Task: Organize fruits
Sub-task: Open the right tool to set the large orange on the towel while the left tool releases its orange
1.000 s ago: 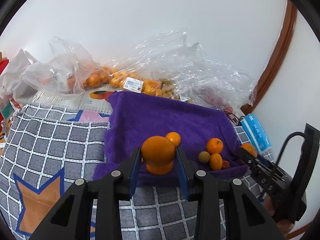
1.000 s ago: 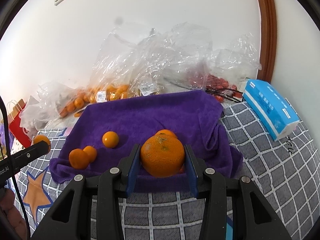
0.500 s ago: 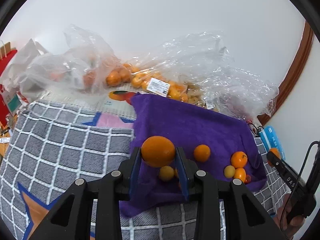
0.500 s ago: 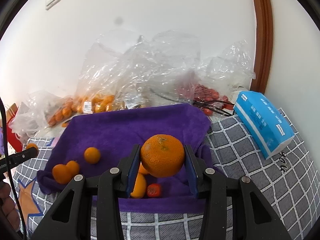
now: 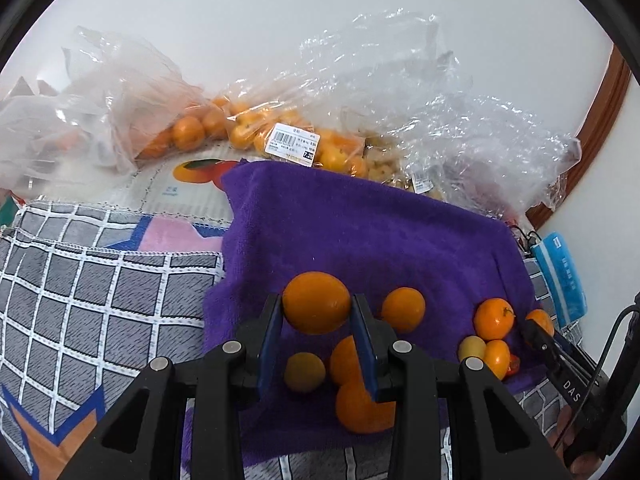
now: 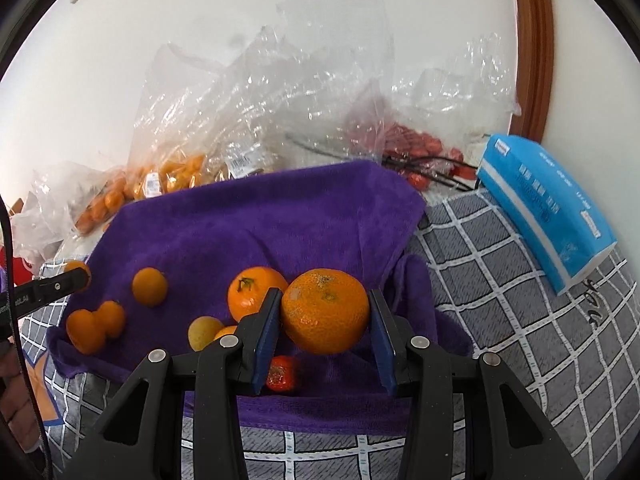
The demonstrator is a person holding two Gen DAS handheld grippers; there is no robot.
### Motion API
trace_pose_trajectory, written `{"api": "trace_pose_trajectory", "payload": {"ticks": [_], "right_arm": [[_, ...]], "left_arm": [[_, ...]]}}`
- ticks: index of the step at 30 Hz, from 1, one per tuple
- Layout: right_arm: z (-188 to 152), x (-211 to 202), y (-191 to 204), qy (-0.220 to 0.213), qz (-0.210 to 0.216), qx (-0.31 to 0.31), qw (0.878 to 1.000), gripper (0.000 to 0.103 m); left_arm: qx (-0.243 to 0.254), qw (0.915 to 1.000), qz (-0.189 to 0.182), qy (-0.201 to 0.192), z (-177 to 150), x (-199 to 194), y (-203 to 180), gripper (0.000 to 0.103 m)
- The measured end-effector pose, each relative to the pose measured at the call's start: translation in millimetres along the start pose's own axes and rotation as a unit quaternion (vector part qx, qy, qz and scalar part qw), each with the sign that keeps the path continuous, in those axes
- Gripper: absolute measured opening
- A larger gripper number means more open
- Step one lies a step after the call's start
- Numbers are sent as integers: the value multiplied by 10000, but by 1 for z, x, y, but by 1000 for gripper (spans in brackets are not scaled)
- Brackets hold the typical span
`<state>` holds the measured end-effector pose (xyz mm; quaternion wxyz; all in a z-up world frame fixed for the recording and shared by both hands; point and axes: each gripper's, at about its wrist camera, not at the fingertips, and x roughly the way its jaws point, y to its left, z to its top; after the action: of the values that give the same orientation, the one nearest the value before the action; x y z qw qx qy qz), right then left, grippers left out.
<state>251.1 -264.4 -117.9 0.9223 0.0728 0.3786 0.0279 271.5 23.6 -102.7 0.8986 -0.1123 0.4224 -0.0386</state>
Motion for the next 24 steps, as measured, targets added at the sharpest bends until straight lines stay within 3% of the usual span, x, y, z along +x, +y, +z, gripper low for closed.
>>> {"api": "trace_pose_trajectory", "payload": {"ticks": [15,17,24], "right_arm": [[-6,13,4,221,-62,-160,9996,47],[-6,8,8,112,-110,-206,9997,57],[-5,-39,18,-73,-106,-59,9999,59]], "left_arm": [[34,9996,62,265,-3,21,-3,34],[51,9995,79,311,-4,14,-4,35],[202,9998,-23,-5,-21,-40,-10,49]]}}
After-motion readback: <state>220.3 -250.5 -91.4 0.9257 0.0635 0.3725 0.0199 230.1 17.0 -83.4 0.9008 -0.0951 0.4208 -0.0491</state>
